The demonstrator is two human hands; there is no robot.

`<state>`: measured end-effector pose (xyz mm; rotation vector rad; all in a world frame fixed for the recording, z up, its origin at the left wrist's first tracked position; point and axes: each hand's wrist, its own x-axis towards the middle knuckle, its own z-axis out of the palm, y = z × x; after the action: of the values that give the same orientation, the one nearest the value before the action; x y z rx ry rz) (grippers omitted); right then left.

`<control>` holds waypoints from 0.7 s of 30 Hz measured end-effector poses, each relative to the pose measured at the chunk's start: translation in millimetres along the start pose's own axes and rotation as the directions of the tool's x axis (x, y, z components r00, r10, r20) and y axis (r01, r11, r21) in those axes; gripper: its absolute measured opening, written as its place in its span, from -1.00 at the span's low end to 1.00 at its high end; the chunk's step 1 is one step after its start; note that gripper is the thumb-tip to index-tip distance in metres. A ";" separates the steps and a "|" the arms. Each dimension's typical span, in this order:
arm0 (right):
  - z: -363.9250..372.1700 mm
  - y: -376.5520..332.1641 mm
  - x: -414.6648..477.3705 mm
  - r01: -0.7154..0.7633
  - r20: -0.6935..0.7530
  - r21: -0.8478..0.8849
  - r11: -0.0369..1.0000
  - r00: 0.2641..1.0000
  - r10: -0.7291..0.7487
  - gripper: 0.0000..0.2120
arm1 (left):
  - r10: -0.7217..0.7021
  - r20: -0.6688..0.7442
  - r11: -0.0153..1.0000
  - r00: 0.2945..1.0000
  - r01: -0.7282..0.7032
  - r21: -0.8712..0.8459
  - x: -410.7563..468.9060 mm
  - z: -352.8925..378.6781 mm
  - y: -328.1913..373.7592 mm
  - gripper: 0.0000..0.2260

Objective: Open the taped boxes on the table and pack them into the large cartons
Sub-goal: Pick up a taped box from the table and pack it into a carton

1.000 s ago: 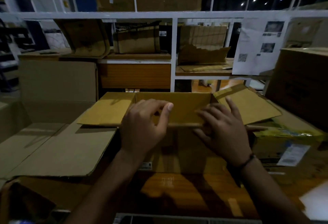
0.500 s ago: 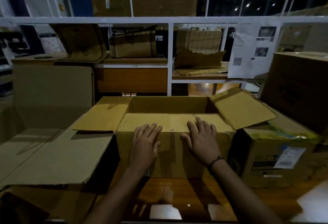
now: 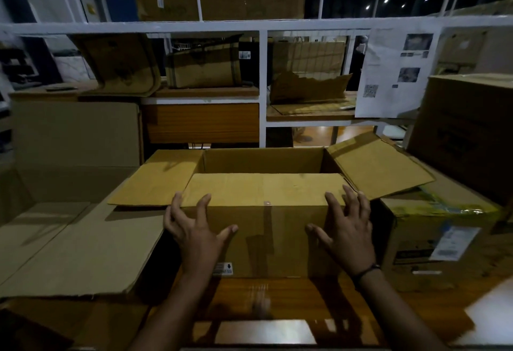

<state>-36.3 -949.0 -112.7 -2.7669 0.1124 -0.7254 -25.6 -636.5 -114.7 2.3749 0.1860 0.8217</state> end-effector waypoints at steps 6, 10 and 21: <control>-0.4 4.4 7.1 0.078 0.045 -0.030 0.997 0.996 -0.076 -0.06 | -0.005 0.140 1.000 0.990 0.004 0.003 17.5 -8.7 -2.7 -0.11; 3.9 4.8 8.9 0.109 0.018 -0.033 0.994 0.994 -0.108 -0.07 | 0.082 0.228 0.994 0.970 -0.095 0.047 30.9 -14.4 -8.6 -0.07; -5.7 9.3 23.4 0.248 -0.168 0.002 0.969 0.955 -0.244 -0.18 | 0.157 0.154 0.986 0.976 -0.163 0.030 40.8 -25.5 1.9 -0.12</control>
<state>-18.7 -962.7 -99.6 -2.7232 -0.2106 -1.0141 -8.4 -612.3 -76.8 2.5050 -0.0513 0.7116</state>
